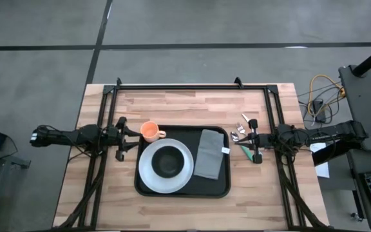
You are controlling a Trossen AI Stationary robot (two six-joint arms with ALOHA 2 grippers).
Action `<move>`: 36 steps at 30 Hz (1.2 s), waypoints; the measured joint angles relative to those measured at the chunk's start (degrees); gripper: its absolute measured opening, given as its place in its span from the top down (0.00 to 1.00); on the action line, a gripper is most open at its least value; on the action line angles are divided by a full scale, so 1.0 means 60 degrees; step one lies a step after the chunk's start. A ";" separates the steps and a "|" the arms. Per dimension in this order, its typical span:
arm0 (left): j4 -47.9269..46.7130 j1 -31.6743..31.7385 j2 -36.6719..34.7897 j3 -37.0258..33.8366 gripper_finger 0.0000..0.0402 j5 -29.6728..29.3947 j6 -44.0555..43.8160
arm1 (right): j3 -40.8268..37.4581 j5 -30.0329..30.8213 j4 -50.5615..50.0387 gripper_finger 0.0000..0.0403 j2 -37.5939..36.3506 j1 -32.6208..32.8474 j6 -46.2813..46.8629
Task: Set up tray
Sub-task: Put the grey napkin on the black serving tray
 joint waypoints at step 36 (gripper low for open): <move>0.0004 0.0000 0.0004 0.0000 0.64 -0.0004 0.0000 | 0.3011 -0.2831 0.0297 0.98 0.7809 -0.0740 0.1734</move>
